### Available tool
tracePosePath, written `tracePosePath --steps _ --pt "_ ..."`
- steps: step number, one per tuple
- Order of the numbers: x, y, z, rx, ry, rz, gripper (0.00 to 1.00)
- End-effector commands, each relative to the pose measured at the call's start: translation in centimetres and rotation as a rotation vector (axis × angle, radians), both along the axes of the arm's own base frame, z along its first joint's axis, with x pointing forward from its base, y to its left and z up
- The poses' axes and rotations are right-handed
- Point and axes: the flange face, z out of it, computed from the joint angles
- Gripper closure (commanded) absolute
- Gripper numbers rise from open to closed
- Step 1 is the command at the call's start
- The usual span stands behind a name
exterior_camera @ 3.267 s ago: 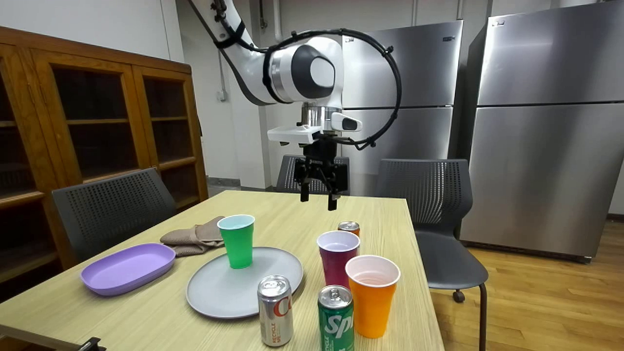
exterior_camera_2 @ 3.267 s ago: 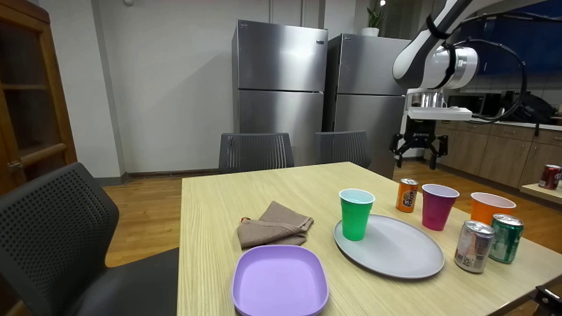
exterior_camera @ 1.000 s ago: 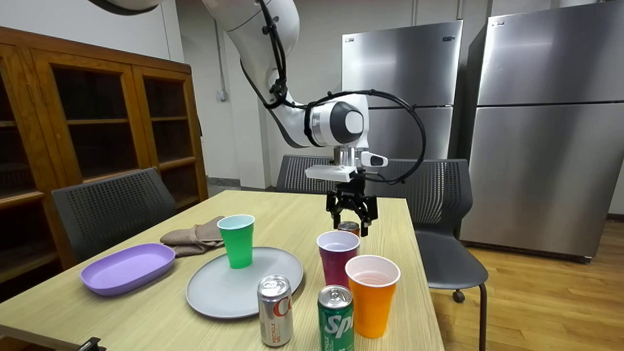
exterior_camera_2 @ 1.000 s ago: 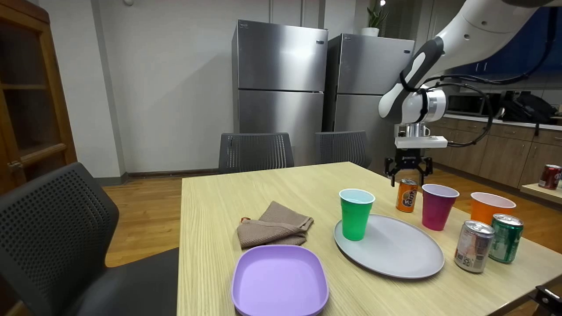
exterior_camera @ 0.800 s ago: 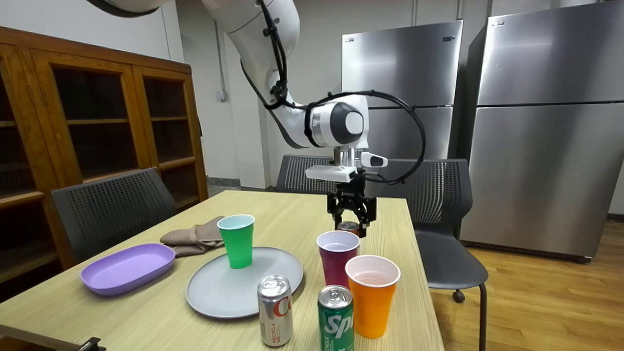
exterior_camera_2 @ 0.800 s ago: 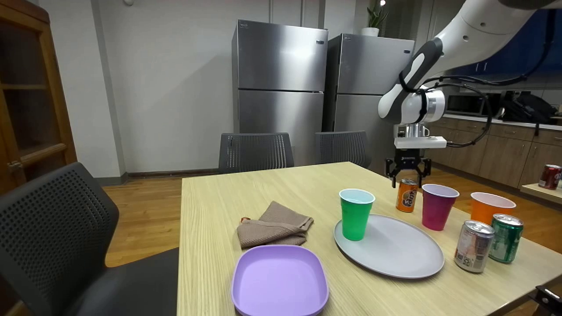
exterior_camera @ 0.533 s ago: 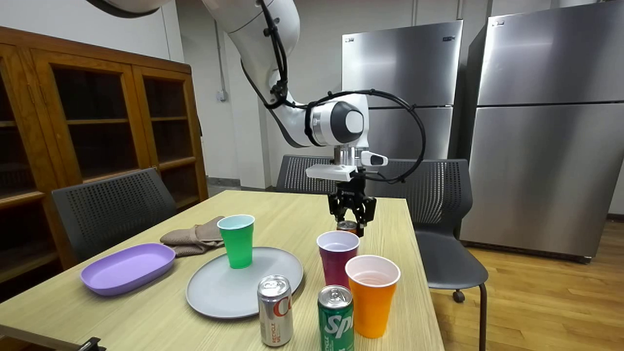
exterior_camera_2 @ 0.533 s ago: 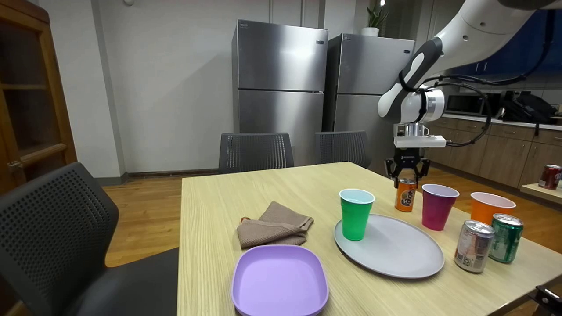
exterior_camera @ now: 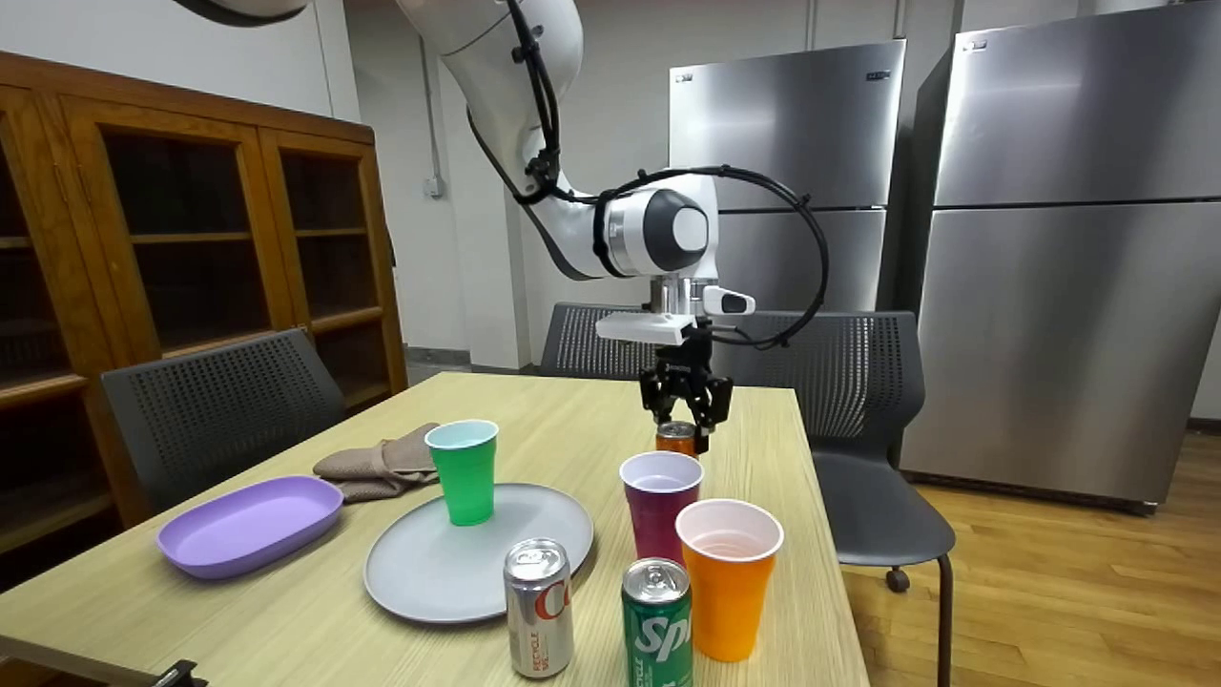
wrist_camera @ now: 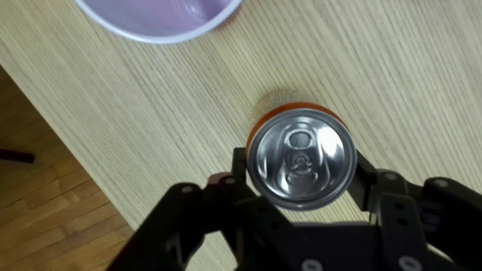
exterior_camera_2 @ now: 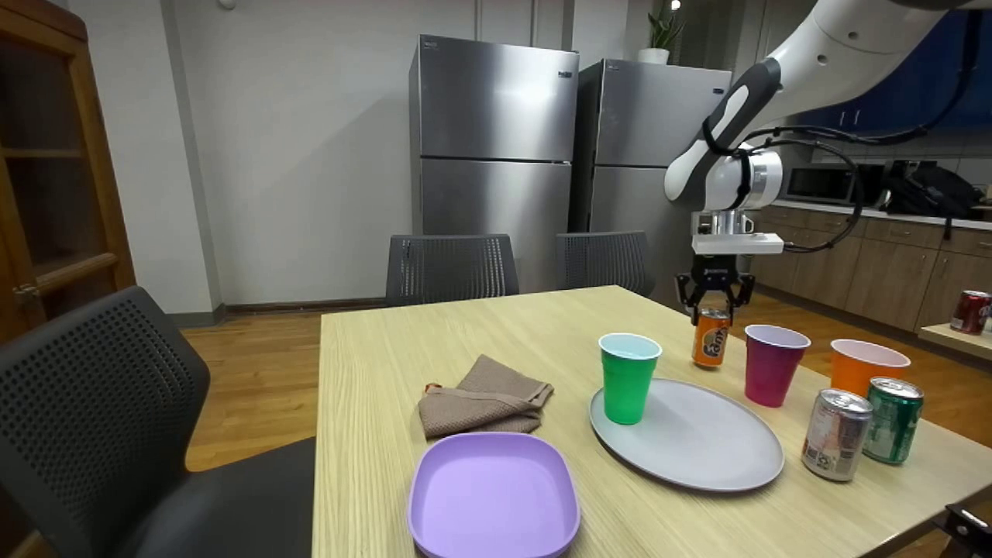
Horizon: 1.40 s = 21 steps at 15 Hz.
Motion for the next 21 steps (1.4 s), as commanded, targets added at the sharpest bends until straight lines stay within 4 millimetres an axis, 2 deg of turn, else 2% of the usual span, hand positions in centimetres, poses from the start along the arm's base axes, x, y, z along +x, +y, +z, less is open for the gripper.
tracePosePath --steps 1,5,9,15,21 --pt "0.8 1.4 3.5 0.008 -0.023 0.016 0.62" --pt "1.9 3.9 6.2 0.006 -0.049 0.058 0.62" --pt "3.1 7.6 8.6 -0.001 -0.087 0.116 0.62" --pt "4.2 14.3 12.0 0.008 -0.126 0.227 0.62" --pt "3.9 21.7 14.6 0.004 -0.155 0.357 0.62"
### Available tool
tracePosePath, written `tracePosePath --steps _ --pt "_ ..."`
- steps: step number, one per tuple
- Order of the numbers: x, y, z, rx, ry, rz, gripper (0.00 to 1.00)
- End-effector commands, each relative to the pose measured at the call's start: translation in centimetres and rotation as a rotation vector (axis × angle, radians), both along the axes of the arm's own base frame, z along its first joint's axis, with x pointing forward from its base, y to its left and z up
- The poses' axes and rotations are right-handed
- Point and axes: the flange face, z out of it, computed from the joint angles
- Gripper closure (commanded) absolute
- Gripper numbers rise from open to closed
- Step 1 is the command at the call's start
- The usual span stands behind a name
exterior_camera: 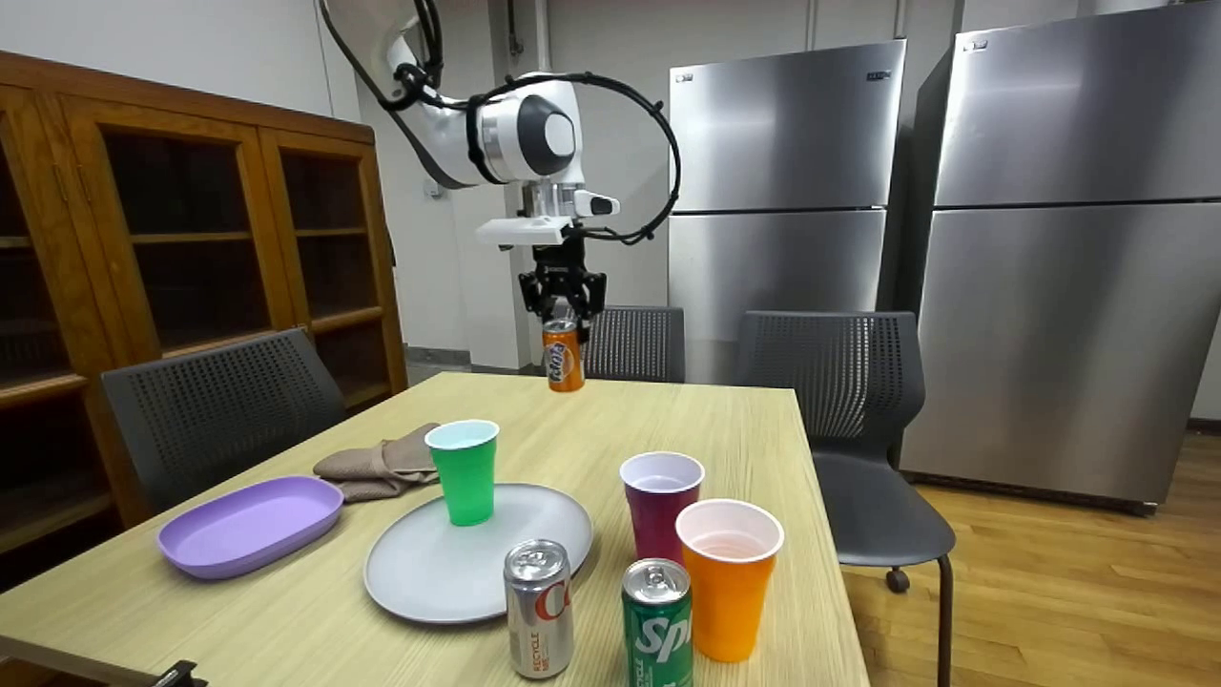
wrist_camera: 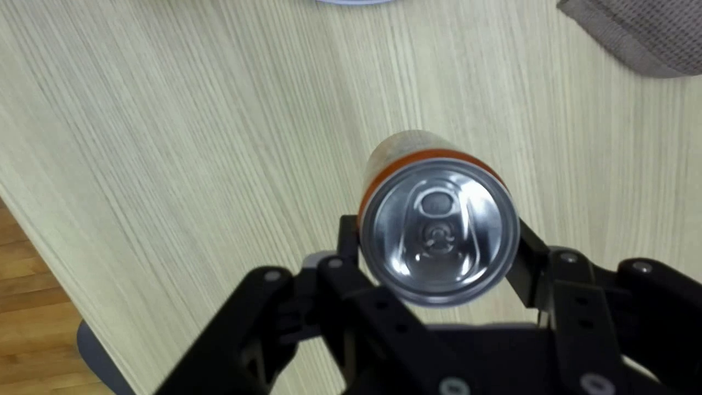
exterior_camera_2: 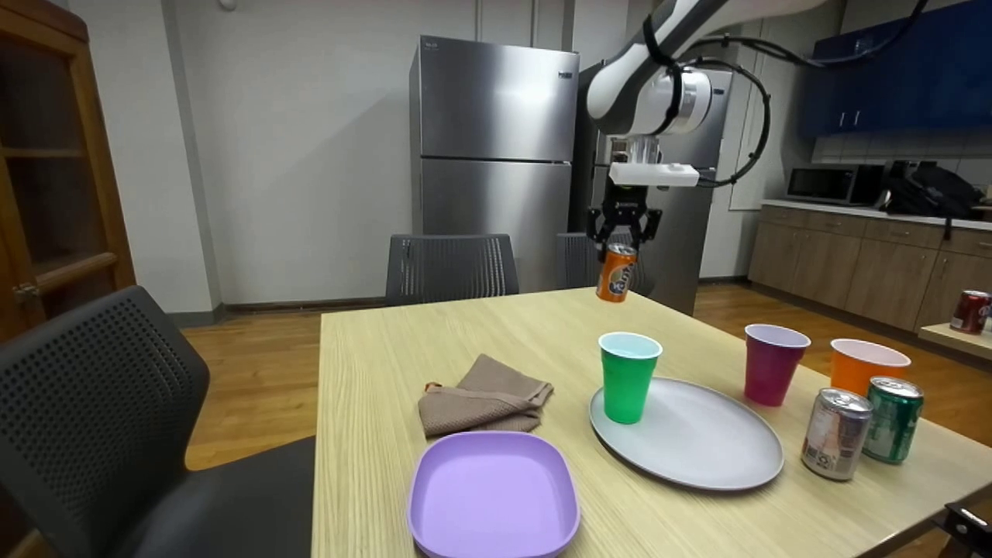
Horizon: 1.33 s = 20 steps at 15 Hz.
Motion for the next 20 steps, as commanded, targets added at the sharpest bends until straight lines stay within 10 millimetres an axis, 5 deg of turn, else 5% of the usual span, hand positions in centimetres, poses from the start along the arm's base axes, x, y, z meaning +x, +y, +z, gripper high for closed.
tracePosePath --steps 1,12,20 --pt "-1.7 4.2 2.7 -0.012 -0.003 0.078 0.62" --pt "-8.5 18.4 3.4 -0.021 0.038 0.332 0.62" --pt "-15.0 24.7 2.3 -0.014 0.081 0.483 0.62"
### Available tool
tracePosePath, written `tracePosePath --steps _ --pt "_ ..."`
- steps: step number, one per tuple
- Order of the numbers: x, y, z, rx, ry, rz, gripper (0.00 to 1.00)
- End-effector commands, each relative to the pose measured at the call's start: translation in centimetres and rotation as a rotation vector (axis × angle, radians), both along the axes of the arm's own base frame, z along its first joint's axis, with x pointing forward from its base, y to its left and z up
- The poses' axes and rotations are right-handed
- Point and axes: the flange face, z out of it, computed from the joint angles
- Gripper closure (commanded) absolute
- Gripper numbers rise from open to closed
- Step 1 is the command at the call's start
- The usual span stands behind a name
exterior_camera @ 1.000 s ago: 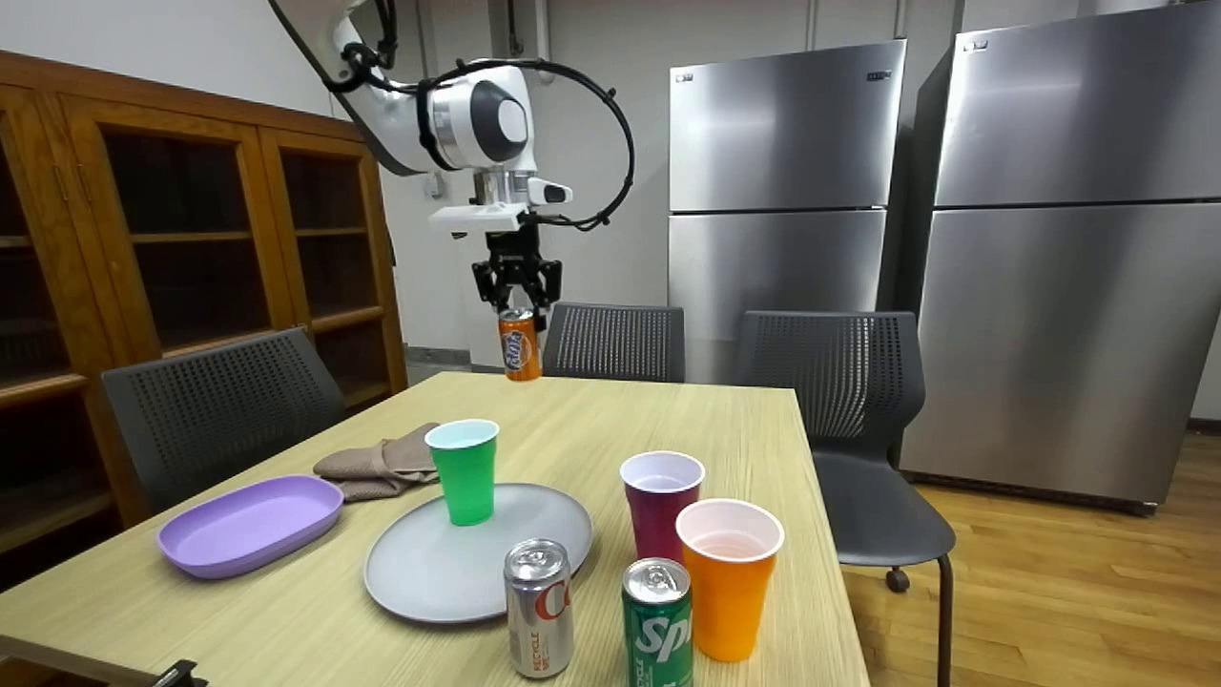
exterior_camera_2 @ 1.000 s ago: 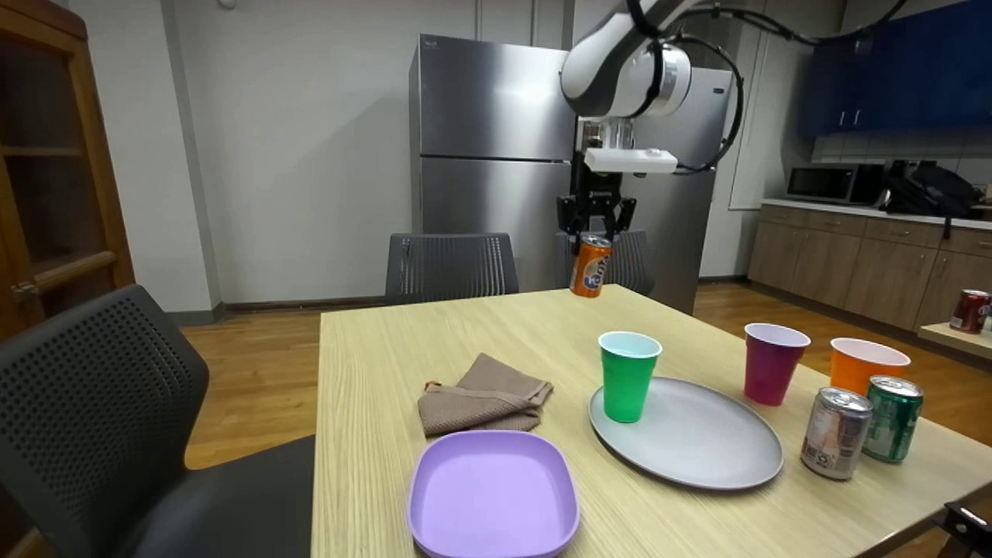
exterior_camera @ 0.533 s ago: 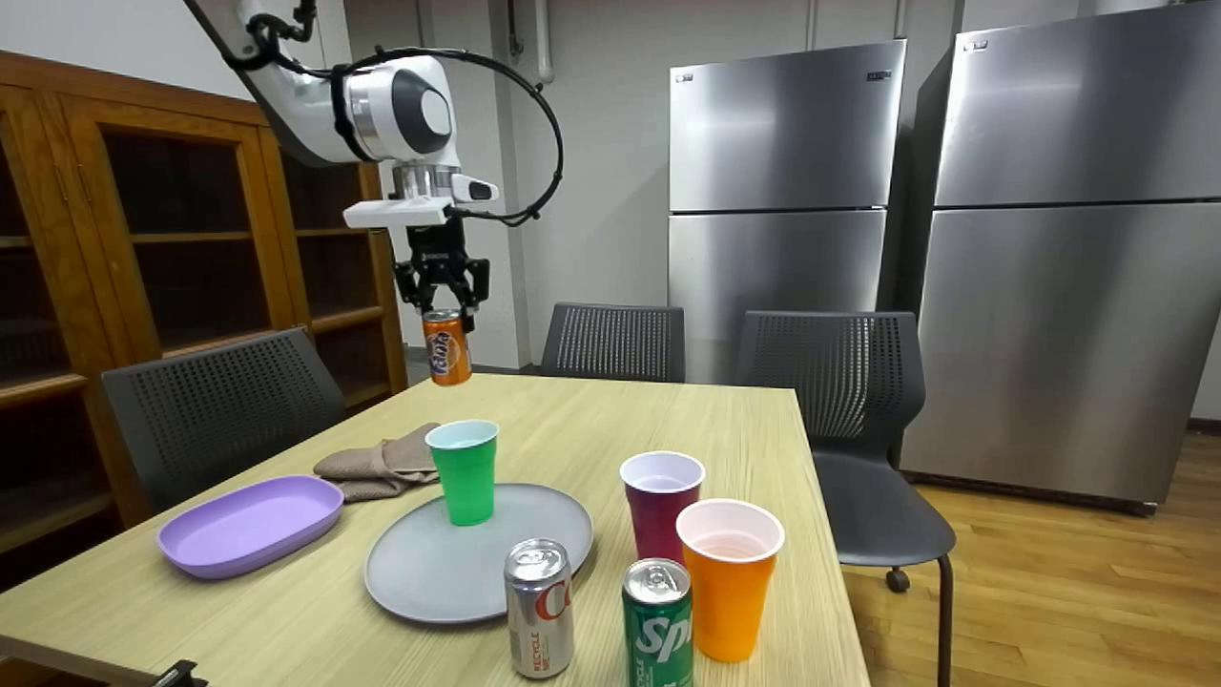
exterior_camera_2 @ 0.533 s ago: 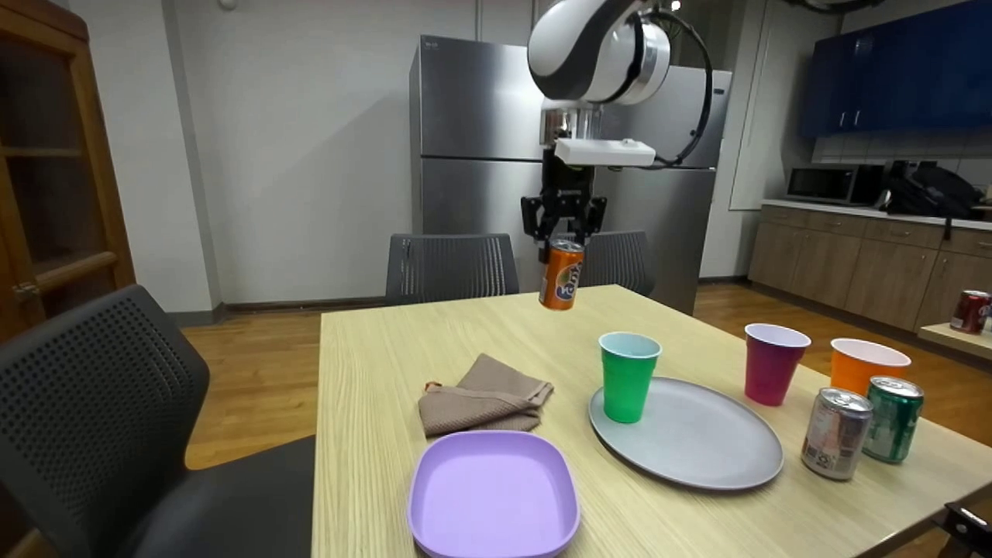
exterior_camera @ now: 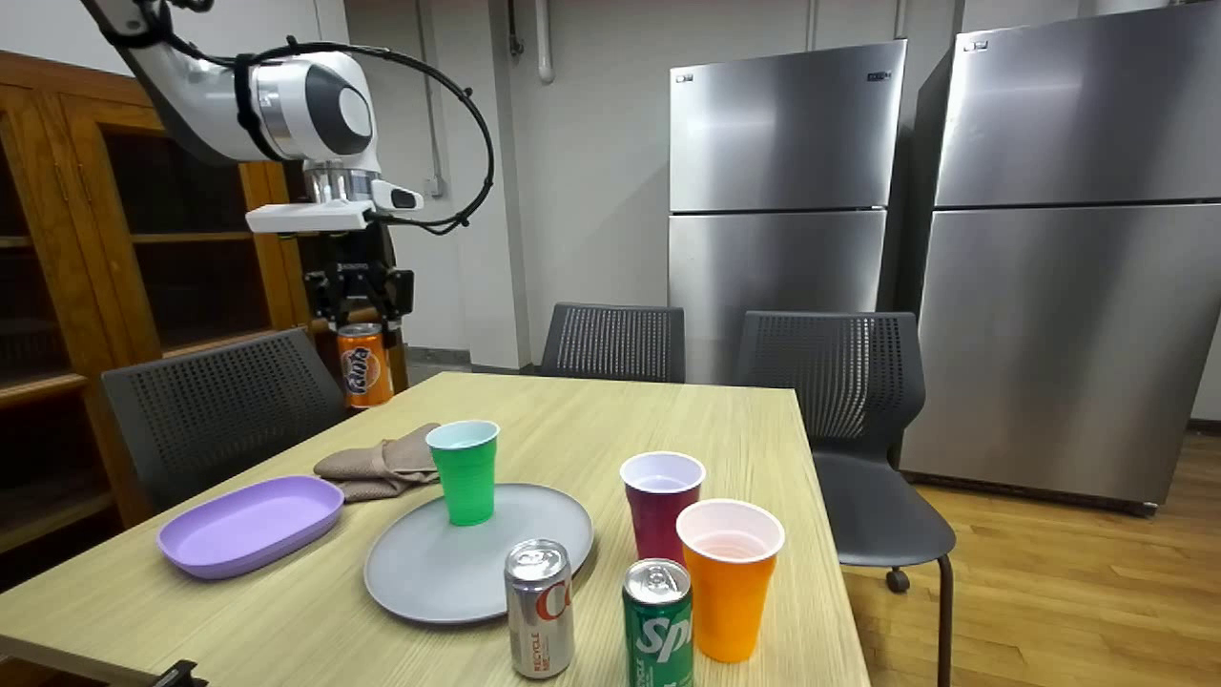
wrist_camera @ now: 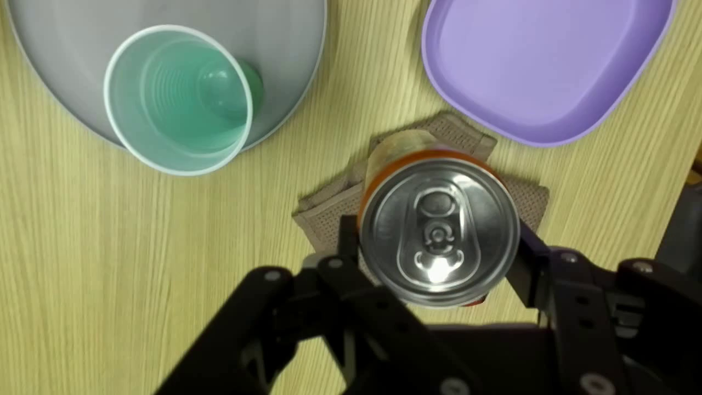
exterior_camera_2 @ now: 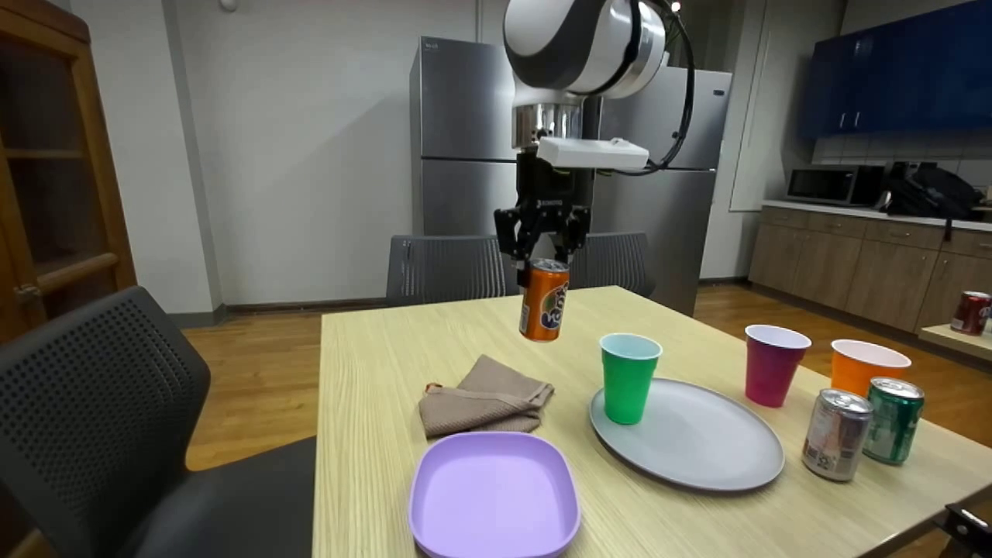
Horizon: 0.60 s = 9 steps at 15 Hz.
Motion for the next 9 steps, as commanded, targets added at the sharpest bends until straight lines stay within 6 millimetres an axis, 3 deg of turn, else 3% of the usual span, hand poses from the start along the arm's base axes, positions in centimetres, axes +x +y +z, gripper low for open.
tracePosePath --steps 1,9 --pt "-3.5 1.6 0.7 -0.015 -0.013 0.072 0.62" --pt "-7.2 6.1 -1.9 -0.036 0.016 0.209 0.62"
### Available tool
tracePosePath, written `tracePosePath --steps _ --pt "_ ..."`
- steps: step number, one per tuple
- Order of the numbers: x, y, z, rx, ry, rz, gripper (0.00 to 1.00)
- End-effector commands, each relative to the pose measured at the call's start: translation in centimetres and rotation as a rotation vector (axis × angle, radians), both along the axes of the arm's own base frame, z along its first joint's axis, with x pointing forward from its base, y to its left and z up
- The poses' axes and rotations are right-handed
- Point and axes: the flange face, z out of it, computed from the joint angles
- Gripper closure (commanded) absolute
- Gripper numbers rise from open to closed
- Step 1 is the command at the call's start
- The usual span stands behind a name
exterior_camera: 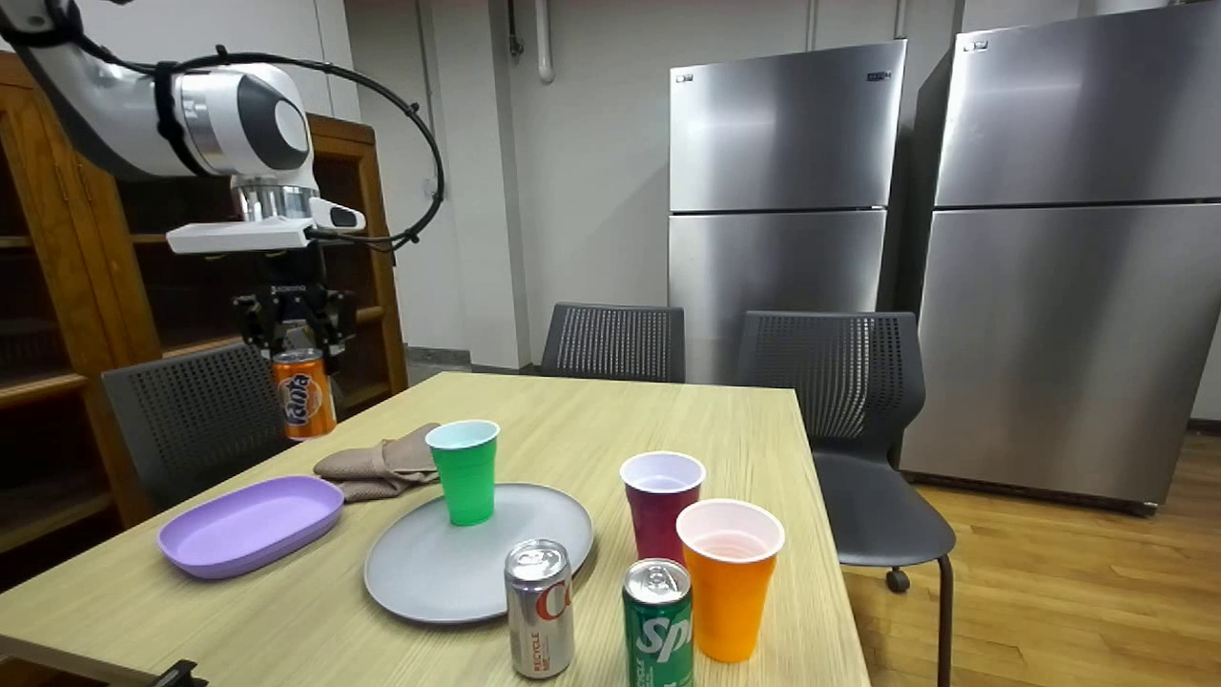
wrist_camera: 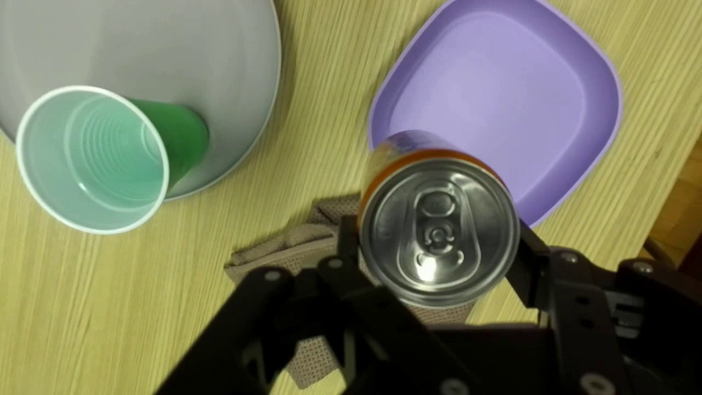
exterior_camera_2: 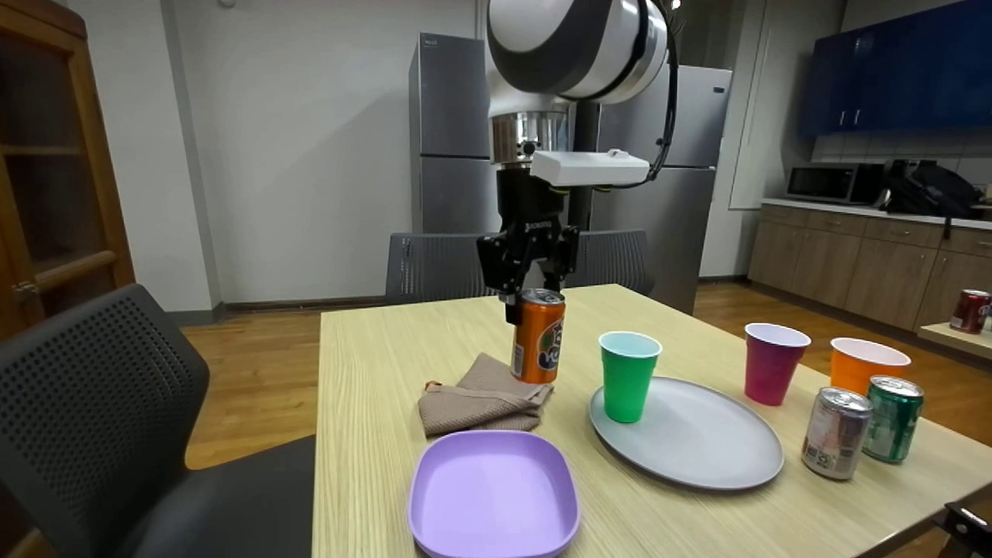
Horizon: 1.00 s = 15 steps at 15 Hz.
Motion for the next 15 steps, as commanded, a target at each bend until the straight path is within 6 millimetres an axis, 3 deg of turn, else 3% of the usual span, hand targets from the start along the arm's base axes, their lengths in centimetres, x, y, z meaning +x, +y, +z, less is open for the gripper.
tracePosePath --steps 1,7,15 --pt "-1.7 1.9 0.0 -0.008 -0.023 0.079 0.62" --pt "-2.6 5.1 -1.6 0.004 -0.024 0.141 0.62" --pt "-1.9 6.8 -5.2 0.003 -0.014 0.171 0.62"
